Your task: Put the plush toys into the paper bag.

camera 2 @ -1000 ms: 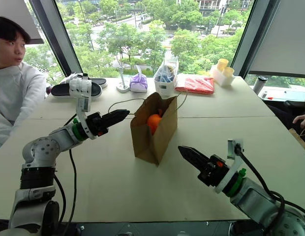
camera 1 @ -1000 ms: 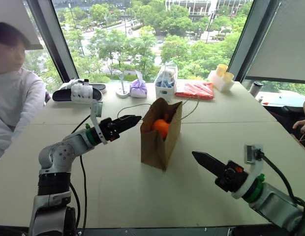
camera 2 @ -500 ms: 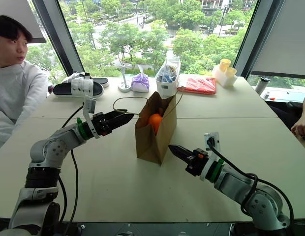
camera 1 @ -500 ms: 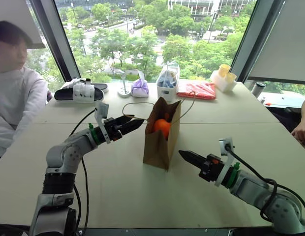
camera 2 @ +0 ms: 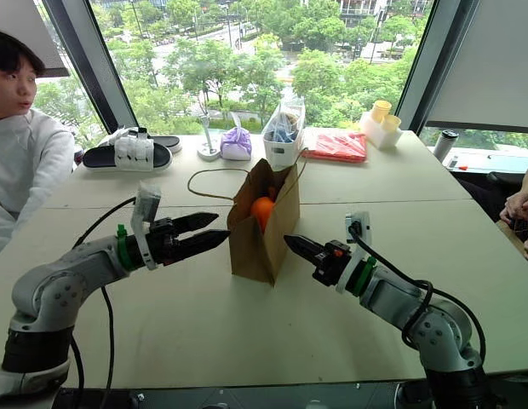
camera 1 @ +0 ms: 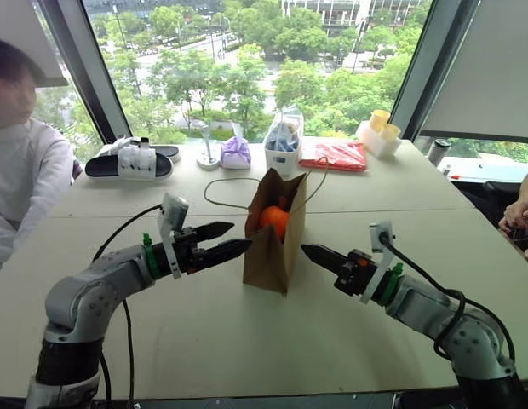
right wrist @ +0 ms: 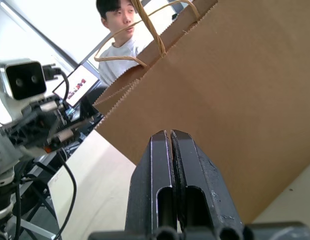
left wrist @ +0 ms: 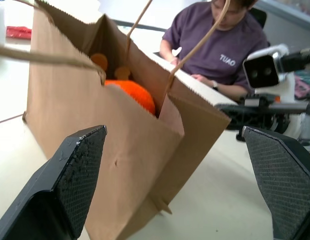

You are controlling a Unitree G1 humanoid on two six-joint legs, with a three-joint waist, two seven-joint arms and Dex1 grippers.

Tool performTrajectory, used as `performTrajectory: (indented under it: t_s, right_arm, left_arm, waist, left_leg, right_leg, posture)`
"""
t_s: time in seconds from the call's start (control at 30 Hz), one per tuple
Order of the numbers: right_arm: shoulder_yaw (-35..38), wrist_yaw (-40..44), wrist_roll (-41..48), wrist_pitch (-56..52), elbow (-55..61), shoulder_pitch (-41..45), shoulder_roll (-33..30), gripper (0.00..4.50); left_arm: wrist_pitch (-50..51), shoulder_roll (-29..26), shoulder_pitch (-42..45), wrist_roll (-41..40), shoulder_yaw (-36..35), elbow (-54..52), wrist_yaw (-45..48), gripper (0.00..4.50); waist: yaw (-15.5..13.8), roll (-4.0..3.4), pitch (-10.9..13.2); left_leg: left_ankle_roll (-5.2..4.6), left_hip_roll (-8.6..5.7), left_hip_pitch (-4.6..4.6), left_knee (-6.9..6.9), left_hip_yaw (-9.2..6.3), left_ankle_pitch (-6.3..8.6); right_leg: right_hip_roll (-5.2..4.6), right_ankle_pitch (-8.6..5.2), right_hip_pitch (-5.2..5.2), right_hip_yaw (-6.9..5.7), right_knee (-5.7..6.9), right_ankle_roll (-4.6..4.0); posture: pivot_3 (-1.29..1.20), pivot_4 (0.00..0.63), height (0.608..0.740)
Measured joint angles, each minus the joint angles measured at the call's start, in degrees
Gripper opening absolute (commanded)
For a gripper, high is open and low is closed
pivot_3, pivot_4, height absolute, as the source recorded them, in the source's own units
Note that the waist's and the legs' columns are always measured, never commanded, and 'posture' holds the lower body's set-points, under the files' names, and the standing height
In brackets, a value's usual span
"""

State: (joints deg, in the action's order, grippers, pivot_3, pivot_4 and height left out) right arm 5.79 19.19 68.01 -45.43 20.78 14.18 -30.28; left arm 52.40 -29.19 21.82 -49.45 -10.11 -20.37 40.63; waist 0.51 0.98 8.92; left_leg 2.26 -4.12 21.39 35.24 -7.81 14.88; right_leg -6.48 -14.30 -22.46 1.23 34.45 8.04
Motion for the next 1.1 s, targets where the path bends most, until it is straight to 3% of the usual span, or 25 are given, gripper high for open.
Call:
performTrajectory:
  t_s: [0.47,1.1]
  right_arm:
    - [-3.58,3.74,-1.59,-6.06,-2.50,7.02,3.23,0.05]
    - [-3.60,4.76,-8.26,-6.36,-6.52,9.10,7.61,0.05]
  left_arm:
    - [-1.80,5.33,-1.28,4.44,10.28,-5.16,-7.79,4.50]
    - [-10.68,9.12,2.53,18.98,18.77,2.62,-8.57,4.50]
  waist:
    - [0.08,0.00,0.00]
    - [-0.02,0.00,0.00]
  left_leg:
    - [0.00,-0.01,0.00,-0.01,0.03,0.00]
    - [0.00,-0.04,0.01,0.02,0.08,0.00]
  right_leg:
    - [0.01,0.00,-0.02,0.00,0.00,-0.01]
    - [0.01,0.01,-0.01,-0.01,0.00,0.00]
  posture:
    - [0.00,0.150,0.740]
    - [0.00,0.150,0.740]
